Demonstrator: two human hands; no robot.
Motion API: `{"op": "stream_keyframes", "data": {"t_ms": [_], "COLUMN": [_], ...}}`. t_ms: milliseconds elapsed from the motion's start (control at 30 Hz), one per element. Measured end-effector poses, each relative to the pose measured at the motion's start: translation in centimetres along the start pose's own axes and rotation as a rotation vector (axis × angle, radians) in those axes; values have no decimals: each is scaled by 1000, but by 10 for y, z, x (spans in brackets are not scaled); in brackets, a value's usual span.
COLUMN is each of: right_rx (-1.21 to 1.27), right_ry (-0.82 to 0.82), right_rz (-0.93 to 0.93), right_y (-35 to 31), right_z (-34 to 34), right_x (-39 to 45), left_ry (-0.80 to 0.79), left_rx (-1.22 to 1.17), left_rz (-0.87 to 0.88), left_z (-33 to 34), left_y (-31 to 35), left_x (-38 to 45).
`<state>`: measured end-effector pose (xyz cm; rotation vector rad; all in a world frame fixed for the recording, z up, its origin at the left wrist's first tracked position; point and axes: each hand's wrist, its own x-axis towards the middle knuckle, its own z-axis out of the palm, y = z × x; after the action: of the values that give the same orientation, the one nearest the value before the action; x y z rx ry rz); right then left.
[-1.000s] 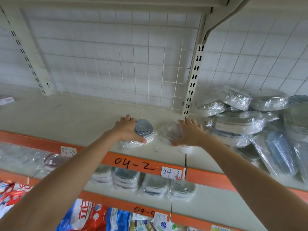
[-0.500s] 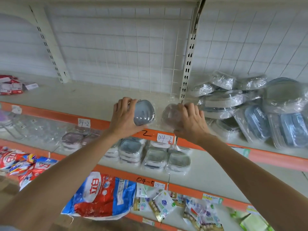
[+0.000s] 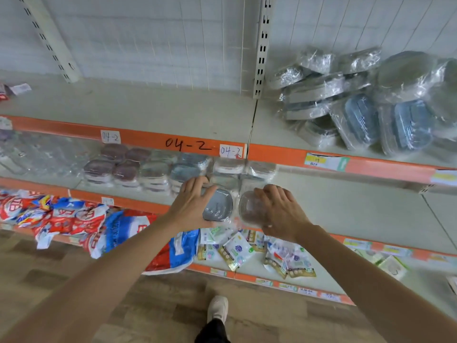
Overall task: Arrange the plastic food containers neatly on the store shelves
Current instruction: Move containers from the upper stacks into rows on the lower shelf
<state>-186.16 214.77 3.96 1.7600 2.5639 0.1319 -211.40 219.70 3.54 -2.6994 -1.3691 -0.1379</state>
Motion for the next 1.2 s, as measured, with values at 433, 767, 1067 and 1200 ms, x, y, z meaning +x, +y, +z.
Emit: {"op": "stream_keyframes", "data": {"t_ms": [433, 767, 1067, 1200], "right_rx": [176, 197, 276, 236], "right_ry": [23, 289, 260, 392], "right_rz": [142, 240, 164, 212], "right_y": [16, 74, 89, 74], "right_z": [130, 180, 206, 223], "right_x": [28, 129, 160, 152], "left_ry": [-68, 43, 130, 313], "left_rx": [-172, -106, -90, -67], "left_rz": [-122, -128, -21, -68], "left_z": [123, 170, 199, 220], "left_y": [-14, -59, -67, -50], "left_x": [48, 154, 164, 143]}}
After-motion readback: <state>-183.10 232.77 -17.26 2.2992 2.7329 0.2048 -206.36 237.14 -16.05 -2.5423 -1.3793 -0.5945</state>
